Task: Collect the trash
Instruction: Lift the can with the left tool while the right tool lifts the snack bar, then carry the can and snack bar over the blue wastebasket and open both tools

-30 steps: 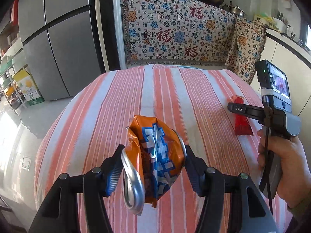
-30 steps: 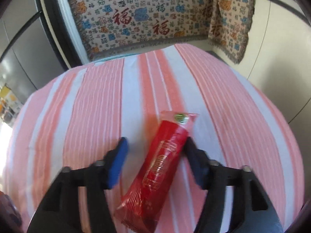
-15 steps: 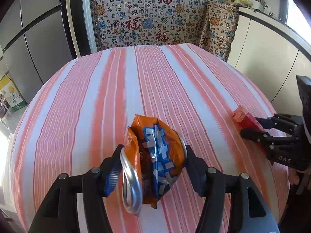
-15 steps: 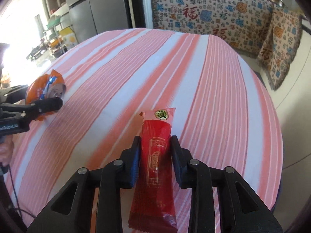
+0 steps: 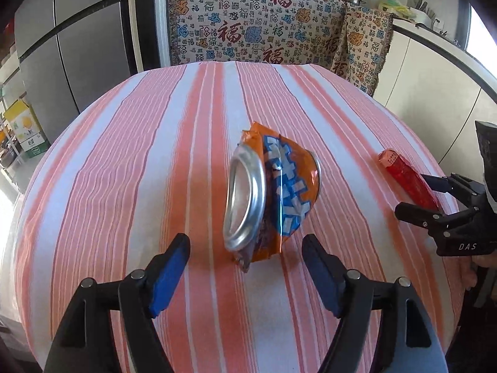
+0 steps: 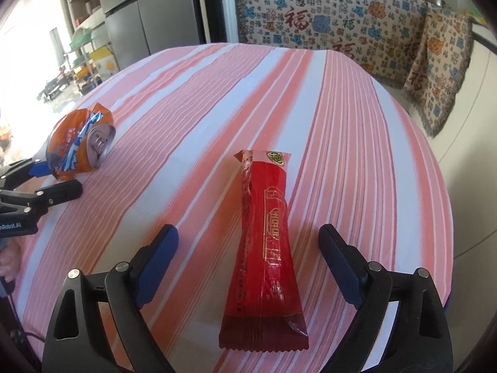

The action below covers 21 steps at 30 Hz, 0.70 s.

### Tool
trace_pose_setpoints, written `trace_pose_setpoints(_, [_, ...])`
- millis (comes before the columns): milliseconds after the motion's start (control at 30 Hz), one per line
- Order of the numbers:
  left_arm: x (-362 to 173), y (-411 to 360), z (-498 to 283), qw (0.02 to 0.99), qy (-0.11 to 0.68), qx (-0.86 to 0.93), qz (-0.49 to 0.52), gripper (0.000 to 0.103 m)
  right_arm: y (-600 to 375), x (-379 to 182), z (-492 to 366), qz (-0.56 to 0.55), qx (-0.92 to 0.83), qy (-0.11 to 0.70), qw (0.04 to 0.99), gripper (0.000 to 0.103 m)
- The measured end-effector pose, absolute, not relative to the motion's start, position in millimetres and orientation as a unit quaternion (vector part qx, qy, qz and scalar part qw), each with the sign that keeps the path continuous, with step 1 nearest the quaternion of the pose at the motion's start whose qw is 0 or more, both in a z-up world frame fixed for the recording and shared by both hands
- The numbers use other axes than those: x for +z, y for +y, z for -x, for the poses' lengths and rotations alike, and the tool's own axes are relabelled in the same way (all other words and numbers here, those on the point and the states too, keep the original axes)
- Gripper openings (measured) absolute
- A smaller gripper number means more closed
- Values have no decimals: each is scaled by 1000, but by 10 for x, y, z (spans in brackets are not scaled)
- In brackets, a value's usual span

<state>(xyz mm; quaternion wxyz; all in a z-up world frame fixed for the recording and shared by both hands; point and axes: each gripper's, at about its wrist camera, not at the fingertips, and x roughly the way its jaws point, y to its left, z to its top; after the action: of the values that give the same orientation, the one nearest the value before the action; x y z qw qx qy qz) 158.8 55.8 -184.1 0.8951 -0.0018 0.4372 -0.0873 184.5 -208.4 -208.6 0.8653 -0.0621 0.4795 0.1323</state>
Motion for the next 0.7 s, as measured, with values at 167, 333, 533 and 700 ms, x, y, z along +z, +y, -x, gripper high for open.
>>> trace_pose_setpoints(167, [-1788, 355, -1692, 897, 432, -92, -24, 76, -2097, -1934, -1916, 45, 144, 504, 850, 92])
trace_pose_setpoints(333, [-1865, 214, -1838, 895, 435, -65, -74, 76, -2036, -1933, -2108, 67, 150, 548, 820, 76])
trace_pose_setpoints(533, [-1778, 281, -1812, 899, 426, -80, -62, 59, -2120, -1861, -2066, 50, 144, 554, 819, 16])
trace_pose_setpoints(700, [-1680, 223, -1742, 902, 418, -92, -53, 58, -2201, -1698, -1912, 29, 152, 537, 829, 15])
